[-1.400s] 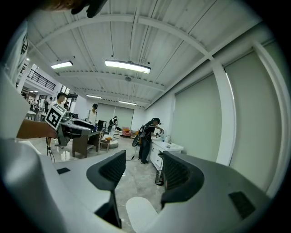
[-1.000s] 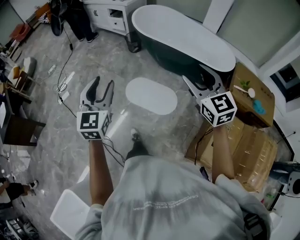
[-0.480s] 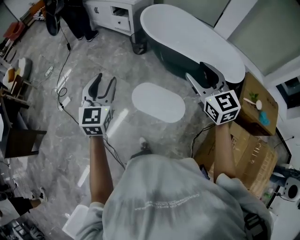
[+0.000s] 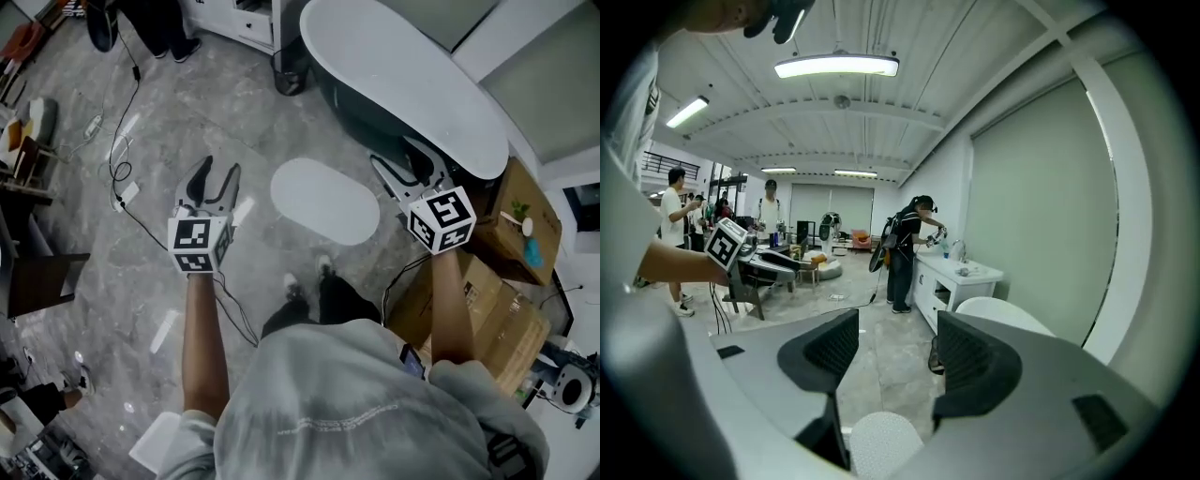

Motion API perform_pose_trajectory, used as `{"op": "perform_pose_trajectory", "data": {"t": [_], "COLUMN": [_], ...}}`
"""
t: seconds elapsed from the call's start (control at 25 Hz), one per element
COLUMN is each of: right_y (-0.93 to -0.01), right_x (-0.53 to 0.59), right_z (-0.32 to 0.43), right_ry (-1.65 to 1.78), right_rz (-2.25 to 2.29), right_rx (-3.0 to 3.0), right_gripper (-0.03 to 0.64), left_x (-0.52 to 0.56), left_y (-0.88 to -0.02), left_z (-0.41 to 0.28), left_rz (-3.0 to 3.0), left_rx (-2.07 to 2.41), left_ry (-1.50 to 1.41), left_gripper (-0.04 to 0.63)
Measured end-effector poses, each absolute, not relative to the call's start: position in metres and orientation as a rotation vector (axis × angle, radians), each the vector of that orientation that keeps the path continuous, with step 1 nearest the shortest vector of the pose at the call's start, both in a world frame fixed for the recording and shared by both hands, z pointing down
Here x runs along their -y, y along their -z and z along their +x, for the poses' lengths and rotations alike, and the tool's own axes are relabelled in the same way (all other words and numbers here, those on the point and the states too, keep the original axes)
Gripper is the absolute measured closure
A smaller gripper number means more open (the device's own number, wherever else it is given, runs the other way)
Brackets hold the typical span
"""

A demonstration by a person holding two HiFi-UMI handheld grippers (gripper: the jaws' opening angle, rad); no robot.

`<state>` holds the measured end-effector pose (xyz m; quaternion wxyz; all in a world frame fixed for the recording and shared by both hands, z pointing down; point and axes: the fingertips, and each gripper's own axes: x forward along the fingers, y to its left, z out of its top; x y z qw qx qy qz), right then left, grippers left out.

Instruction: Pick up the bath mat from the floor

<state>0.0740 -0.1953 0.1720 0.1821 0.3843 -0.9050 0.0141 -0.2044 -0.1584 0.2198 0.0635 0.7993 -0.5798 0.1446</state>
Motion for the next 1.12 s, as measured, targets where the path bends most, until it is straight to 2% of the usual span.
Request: {"op": "perform_pose_trajectory", "data": {"t": [0.2,0.4,0.72,1.12], "right_y": [-0.233,-0.331,-0.542,-0.784], "right_x": [0.244,0.293,0.356,0.381], "right_z": [0.055,0.025,-0.014,-0.037], "right_ry": [-0.099,-0.173,-0.309,-0.332], "right_rz": [0.934,0.805,0.654,0.532], "right_rx": [2.561,2.550,2.475,2.382], "right_gripper": [0.360,0.357,0.348,0.345], "left_x": [0.188,0.220,0.265,0.296], "left_y": [-0.281,-0.373,-0.576,-0.830], "left_z": [-0.217,-0.237,-0.259,-0.249], "left_rz": [2.290,2.185,2.017,1.979], "left_rx": [1.731,1.706,1.653,1.512], "left_ry": [-0.450,-0.443,-0.388,-0.432], "left_gripper": [0.383,0.378,0.371,0.359]}}
